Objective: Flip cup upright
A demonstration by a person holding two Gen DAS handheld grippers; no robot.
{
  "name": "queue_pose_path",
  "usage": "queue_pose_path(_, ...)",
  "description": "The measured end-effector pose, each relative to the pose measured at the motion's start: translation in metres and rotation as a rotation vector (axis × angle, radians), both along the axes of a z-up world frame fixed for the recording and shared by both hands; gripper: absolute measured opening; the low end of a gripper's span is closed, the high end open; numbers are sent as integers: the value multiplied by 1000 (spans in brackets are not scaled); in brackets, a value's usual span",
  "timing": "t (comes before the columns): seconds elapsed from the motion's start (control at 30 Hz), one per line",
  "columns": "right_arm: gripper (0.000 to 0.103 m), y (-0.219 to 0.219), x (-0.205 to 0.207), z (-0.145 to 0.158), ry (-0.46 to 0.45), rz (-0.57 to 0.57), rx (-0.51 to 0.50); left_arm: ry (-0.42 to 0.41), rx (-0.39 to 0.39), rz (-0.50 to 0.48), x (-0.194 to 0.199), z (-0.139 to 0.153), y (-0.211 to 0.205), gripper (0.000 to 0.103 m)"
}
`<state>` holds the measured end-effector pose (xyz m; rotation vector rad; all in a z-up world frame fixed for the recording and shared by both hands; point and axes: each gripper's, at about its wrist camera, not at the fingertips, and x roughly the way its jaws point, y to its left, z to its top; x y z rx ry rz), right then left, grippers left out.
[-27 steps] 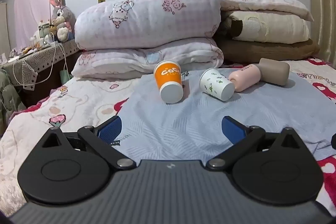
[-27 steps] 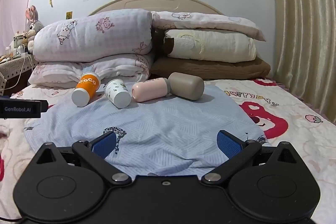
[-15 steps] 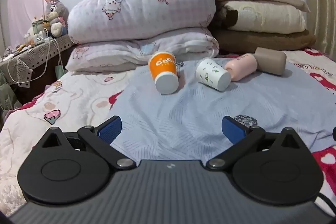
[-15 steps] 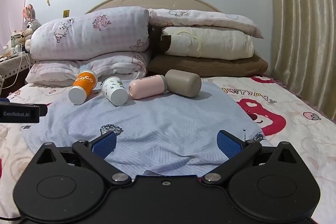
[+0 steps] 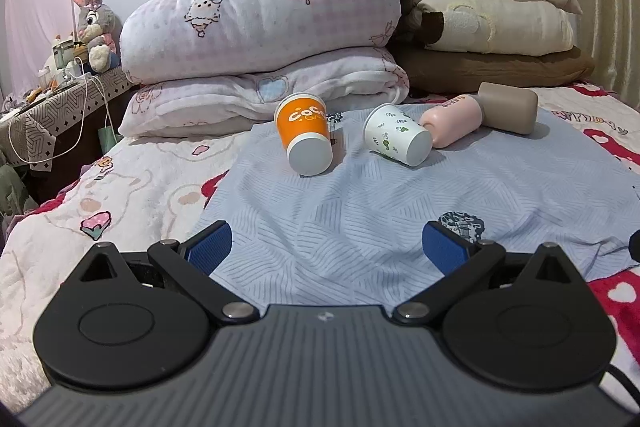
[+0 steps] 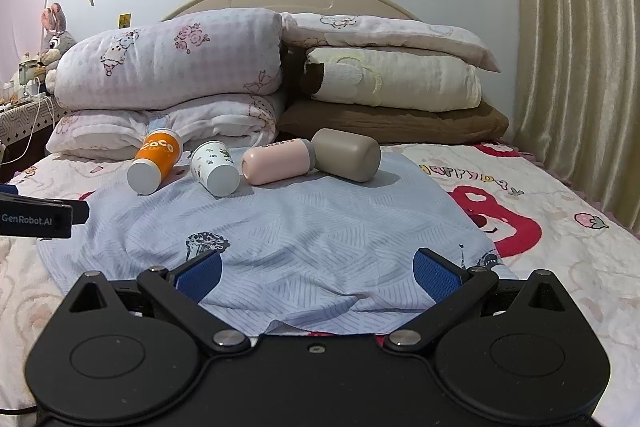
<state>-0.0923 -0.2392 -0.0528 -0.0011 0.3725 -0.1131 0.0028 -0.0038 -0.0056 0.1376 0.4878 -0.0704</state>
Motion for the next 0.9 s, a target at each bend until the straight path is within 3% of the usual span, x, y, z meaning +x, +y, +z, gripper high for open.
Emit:
queue_pose_path(0.47,103,1,-1,3,-3,-1,-14,-29,-5,2,-2,-3,3,103)
queue_pose_path(0.9,103,0,-2,7,-22,-20,-25,11,8,-4,2,-8,1,103)
